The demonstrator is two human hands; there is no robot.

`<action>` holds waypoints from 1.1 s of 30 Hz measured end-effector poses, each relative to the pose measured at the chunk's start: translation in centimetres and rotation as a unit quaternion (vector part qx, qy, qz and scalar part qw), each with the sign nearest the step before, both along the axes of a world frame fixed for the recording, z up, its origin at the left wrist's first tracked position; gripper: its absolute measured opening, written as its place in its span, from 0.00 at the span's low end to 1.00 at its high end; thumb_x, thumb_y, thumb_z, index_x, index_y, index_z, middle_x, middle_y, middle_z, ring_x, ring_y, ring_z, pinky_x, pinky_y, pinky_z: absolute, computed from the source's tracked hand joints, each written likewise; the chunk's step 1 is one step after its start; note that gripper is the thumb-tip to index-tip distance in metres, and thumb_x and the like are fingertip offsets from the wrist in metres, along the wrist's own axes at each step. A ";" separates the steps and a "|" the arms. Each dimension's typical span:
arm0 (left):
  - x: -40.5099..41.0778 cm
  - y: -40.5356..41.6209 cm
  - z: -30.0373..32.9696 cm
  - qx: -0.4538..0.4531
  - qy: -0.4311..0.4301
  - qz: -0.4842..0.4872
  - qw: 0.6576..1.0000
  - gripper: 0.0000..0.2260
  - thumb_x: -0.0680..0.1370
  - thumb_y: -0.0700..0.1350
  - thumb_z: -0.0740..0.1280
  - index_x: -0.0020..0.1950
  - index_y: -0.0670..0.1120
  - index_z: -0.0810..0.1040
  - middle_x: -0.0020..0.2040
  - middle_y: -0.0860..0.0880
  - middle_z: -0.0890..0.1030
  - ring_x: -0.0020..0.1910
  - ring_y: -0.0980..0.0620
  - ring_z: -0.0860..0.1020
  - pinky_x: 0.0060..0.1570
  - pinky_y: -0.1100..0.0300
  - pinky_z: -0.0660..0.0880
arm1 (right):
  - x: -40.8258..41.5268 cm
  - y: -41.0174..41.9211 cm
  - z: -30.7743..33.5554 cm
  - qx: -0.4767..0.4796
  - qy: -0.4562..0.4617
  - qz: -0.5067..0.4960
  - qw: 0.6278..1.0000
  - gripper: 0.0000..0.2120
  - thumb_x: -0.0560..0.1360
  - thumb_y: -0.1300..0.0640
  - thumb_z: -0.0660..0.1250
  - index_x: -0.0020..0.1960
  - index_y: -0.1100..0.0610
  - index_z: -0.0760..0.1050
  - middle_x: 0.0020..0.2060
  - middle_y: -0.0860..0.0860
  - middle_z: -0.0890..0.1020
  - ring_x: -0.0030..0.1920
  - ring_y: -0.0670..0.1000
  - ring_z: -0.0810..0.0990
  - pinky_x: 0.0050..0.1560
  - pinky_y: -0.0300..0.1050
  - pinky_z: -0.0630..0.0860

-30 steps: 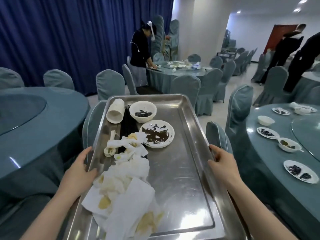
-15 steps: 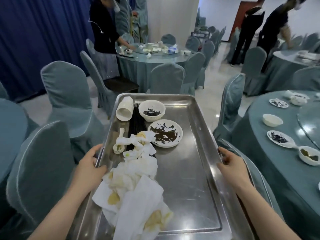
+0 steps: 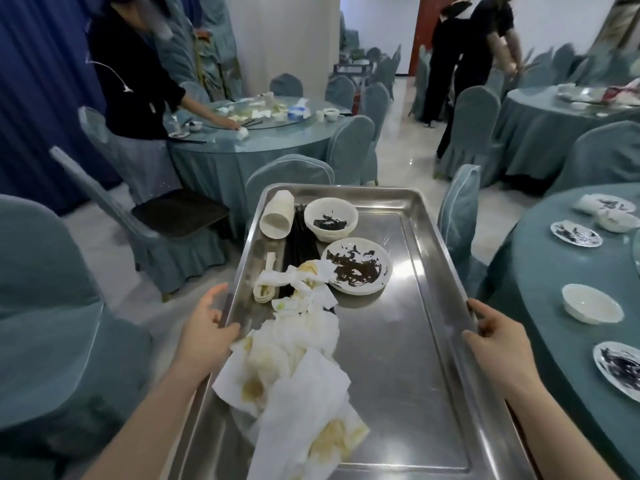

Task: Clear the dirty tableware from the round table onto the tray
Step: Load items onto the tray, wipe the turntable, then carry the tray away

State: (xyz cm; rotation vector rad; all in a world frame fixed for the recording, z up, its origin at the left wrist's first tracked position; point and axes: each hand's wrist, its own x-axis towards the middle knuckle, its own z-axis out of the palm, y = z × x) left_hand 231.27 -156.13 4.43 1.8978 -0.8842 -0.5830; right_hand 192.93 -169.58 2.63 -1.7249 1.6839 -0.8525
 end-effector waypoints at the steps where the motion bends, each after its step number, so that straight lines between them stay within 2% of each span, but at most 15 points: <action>1: 0.6 -2.7 0.3 -0.004 -0.008 -0.003 1.000 0.30 0.72 0.32 0.68 0.70 0.53 0.68 0.23 0.59 0.75 0.21 0.61 0.72 0.26 0.66 0.69 | 0.6 -2.5 0.2 -0.001 -0.001 -0.005 1.000 0.29 0.70 0.66 0.67 0.69 0.49 0.71 0.35 0.58 0.81 0.35 0.56 0.80 0.35 0.42 0.73; 3: 2.0 -8.1 0.8 -0.007 -0.009 -0.013 1.000 0.30 0.71 0.32 0.68 0.70 0.52 0.68 0.24 0.57 0.76 0.22 0.59 0.73 0.28 0.62 0.72 | 1.9 -7.4 0.5 -0.001 -0.004 -0.017 1.000 0.28 0.71 0.66 0.66 0.69 0.50 0.71 0.34 0.58 0.80 0.31 0.52 0.76 0.31 0.39 0.71; 5: 3.5 -13.8 1.0 -0.008 0.010 -0.008 1.000 0.29 0.70 0.33 0.70 0.68 0.53 0.71 0.32 0.52 0.81 0.28 0.54 0.79 0.32 0.56 0.76 | 3.2 -12.5 0.4 0.000 -0.011 -0.022 1.000 0.28 0.71 0.66 0.66 0.69 0.50 0.71 0.32 0.58 0.79 0.28 0.48 0.73 0.29 0.36 0.70; 8: 5.8 -23.6 1.1 -0.026 0.015 -0.026 0.999 0.26 0.69 0.36 0.72 0.63 0.55 0.74 0.31 0.50 0.81 0.29 0.57 0.78 0.29 0.63 0.74 | 4.8 -20.6 -0.2 -0.001 -0.028 -0.048 0.998 0.28 0.71 0.66 0.67 0.68 0.49 0.72 0.28 0.53 0.77 0.26 0.47 0.71 0.26 0.34 0.69; 12: 7.8 -37.4 1.6 -0.026 0.000 -0.084 0.996 0.27 0.70 0.33 0.70 0.65 0.55 0.76 0.30 0.51 0.74 0.29 0.55 0.71 0.27 0.68 0.70 | 6.2 -30.2 0.2 -0.002 -0.039 -0.097 0.995 0.27 0.70 0.64 0.68 0.66 0.47 0.74 0.32 0.41 0.81 0.32 0.45 0.80 0.28 0.34 0.73; 14: 8.2 -44.1 2.3 -0.032 0.004 -0.112 0.993 0.27 0.70 0.33 0.70 0.65 0.55 0.76 0.25 0.55 0.74 0.25 0.59 0.71 0.24 0.71 0.68 | 6.4 -35.1 1.0 -0.007 -0.041 -0.115 0.993 0.24 0.69 0.59 0.69 0.64 0.44 0.76 0.31 0.43 0.82 0.29 0.46 0.79 0.30 0.39 0.74; 16: 8.0 -50.5 3.1 -0.041 0.003 -0.137 0.990 0.27 0.69 0.33 0.71 0.64 0.54 0.76 0.24 0.58 0.77 0.23 0.63 0.73 0.22 0.73 0.68 | 6.0 -39.9 1.4 -0.011 -0.039 -0.134 0.990 0.25 0.68 0.59 0.68 0.64 0.44 0.76 0.31 0.49 0.82 0.25 0.47 0.73 0.28 0.40 0.70; 18: 7.5 -56.8 3.6 -0.042 -0.002 -0.154 0.987 0.27 0.69 0.33 0.72 0.64 0.54 0.76 0.26 0.55 0.79 0.24 0.64 0.75 0.22 0.73 0.69 | 5.2 -44.8 1.7 -0.010 -0.035 -0.161 0.986 0.27 0.68 0.63 0.67 0.66 0.47 0.75 0.32 0.56 0.81 0.24 0.47 0.67 0.28 0.41 0.67; 20: 6.9 -63.3 4.1 -0.037 -0.003 -0.173 0.984 0.28 0.70 0.34 0.72 0.66 0.53 0.75 0.31 0.50 0.81 0.28 0.59 0.78 0.26 0.68 0.74 | 4.4 -50.1 1.9 -0.011 -0.047 -0.180 0.983 0.28 0.69 0.65 0.67 0.67 0.49 0.74 0.37 0.60 0.82 0.27 0.50 0.70 0.30 0.44 0.70; 22: 6.5 -70.3 4.4 -0.036 -0.009 -0.189 0.981 0.29 0.71 0.34 0.71 0.68 0.55 0.73 0.38 0.42 0.81 0.33 0.46 0.79 0.31 0.59 0.77 | 3.7 -55.9 2.6 -0.022 -0.048 -0.180 0.982 0.26 0.70 0.63 0.66 0.67 0.50 0.74 0.40 0.60 0.83 0.31 0.52 0.76 0.35 0.45 0.74; 23: 6.3 -73.5 4.4 -0.038 -0.019 -0.191 0.981 0.29 0.71 0.34 0.71 0.69 0.54 0.73 0.39 0.41 0.80 0.33 0.45 0.76 0.31 0.59 0.76 | 3.5 -58.9 2.9 -0.027 -0.044 -0.177 0.983 0.25 0.70 0.61 0.66 0.66 0.50 0.74 0.40 0.60 0.83 0.32 0.51 0.78 0.35 0.45 0.75; 25: 5.8 -79.8 5.0 -0.053 -0.034 -0.185 0.981 0.29 0.70 0.33 0.70 0.68 0.54 0.73 0.36 0.41 0.77 0.31 0.49 0.73 0.28 0.64 0.73 | 3.0 -65.1 3.8 -0.042 -0.044 -0.184 0.981 0.24 0.71 0.61 0.66 0.66 0.51 0.74 0.39 0.58 0.84 0.33 0.47 0.79 0.34 0.42 0.75; 27: 5.7 -85.7 5.7 -0.066 -0.034 -0.184 0.980 0.29 0.70 0.33 0.71 0.68 0.54 0.74 0.34 0.42 0.77 0.30 0.51 0.72 0.26 0.66 0.73 | 2.9 -71.1 4.8 -0.058 -0.047 -0.182 0.980 0.21 0.71 0.61 0.66 0.64 0.50 0.75 0.31 0.51 0.81 0.26 0.41 0.74 0.25 0.32 0.70; 29: 6.3 -91.0 6.3 -0.062 -0.039 -0.178 0.981 0.29 0.70 0.33 0.71 0.67 0.55 0.74 0.34 0.44 0.76 0.30 0.52 0.72 0.26 0.67 0.72 | 3.2 -76.5 6.0 -0.055 -0.060 -0.172 0.982 0.22 0.71 0.60 0.67 0.64 0.48 0.74 0.25 0.45 0.77 0.24 0.41 0.74 0.23 0.29 0.67; 33: 7.1 -101.8 6.6 -0.065 -0.031 -0.177 0.981 0.29 0.69 0.35 0.71 0.66 0.56 0.75 0.35 0.47 0.76 0.31 0.52 0.71 0.30 0.61 0.71 | 3.9 -87.7 7.3 -0.040 -0.042 -0.145 0.988 0.28 0.70 0.63 0.64 0.68 0.44 0.70 0.26 0.48 0.79 0.28 0.47 0.78 0.29 0.41 0.73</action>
